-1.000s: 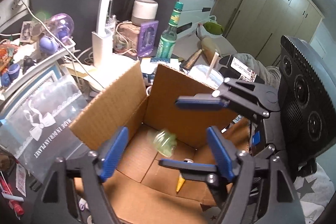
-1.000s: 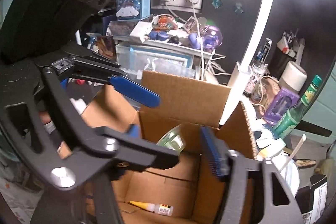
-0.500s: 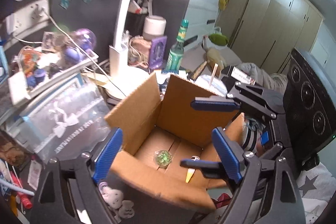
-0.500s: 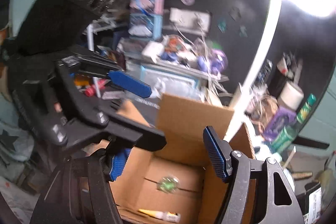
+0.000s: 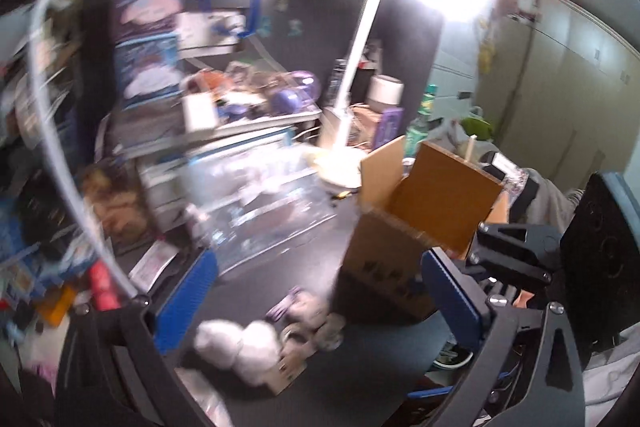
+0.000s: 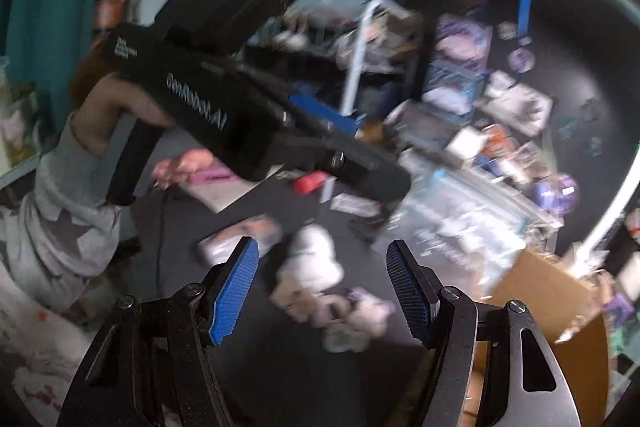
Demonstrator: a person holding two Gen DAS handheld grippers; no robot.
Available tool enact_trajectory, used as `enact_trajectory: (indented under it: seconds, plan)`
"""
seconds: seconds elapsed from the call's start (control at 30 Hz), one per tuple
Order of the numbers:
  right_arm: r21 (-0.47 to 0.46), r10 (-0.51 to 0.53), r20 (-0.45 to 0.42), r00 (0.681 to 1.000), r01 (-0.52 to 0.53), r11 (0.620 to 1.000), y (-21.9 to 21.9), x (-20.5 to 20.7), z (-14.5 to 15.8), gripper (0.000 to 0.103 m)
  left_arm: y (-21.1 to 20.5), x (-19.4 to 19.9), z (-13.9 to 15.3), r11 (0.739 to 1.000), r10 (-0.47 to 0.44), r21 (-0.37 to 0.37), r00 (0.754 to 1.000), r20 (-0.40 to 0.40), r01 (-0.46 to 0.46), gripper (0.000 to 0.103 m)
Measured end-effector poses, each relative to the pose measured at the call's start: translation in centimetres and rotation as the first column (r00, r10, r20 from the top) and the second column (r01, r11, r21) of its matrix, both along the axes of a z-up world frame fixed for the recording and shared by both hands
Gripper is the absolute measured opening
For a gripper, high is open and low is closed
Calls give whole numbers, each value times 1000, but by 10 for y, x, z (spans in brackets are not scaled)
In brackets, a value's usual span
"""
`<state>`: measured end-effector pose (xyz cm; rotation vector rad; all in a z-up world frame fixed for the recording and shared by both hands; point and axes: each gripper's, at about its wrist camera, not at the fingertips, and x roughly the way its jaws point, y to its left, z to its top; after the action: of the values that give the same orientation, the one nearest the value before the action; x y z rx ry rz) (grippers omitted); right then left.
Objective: Organize objects
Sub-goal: 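Move the right tool back to the desk toward the white ghost plush, then grasp the white ghost-shaped plush with the right tool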
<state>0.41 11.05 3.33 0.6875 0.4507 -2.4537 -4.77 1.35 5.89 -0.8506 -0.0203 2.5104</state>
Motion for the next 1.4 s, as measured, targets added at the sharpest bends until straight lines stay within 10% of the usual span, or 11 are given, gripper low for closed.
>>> enact_trajectory:
  seconds: [0.63, 0.97, 1.4]
  plan:
    - [71, -299, 273, 914, 291, 954, 19, -55, -140, 63, -19, 45, -85, 997, 57, 61, 998, 6, -57, 103]
    - [87, -309, 286, 907, 297, 951, 23, -70, -144, 36, -11, 38, -88, 997, 51, 60, 998, 38, -53, 103]
    - [-3, -142, 229, 963, 147, 989, 2, -40, -104, 34, -8, 21, -101, 988, -81, 142, 978, 194, 54, 88]
